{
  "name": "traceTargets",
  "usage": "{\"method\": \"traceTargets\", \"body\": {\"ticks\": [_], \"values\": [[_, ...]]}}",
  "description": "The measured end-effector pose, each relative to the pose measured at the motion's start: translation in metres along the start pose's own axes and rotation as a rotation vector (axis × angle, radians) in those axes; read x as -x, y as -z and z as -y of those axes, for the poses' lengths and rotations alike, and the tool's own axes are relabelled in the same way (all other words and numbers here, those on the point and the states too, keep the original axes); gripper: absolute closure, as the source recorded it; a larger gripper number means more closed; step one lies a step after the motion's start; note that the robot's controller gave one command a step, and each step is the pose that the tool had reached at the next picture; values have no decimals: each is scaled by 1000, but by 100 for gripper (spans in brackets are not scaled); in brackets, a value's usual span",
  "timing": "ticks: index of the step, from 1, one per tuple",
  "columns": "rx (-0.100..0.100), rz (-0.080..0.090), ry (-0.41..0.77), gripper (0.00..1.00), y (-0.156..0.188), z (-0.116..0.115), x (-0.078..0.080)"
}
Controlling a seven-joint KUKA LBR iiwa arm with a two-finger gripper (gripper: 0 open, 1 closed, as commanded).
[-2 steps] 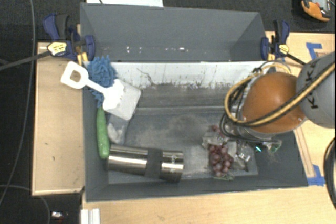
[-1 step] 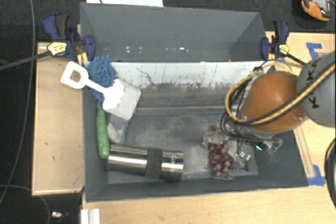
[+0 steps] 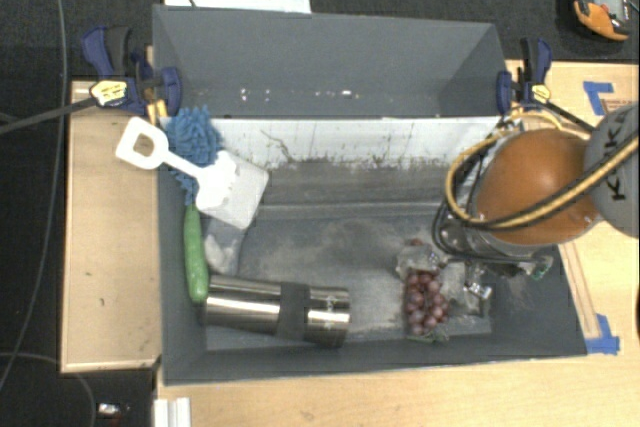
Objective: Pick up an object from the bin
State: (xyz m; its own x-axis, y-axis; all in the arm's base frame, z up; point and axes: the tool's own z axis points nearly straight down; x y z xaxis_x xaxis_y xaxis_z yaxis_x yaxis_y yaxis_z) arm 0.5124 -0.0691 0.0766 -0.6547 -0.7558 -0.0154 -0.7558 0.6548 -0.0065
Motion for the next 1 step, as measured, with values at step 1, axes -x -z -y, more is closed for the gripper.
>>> {"method": "traceTargets", "body": {"ticks": [1], "values": [[9,-7,-6,0,18,-5,-3]]}}
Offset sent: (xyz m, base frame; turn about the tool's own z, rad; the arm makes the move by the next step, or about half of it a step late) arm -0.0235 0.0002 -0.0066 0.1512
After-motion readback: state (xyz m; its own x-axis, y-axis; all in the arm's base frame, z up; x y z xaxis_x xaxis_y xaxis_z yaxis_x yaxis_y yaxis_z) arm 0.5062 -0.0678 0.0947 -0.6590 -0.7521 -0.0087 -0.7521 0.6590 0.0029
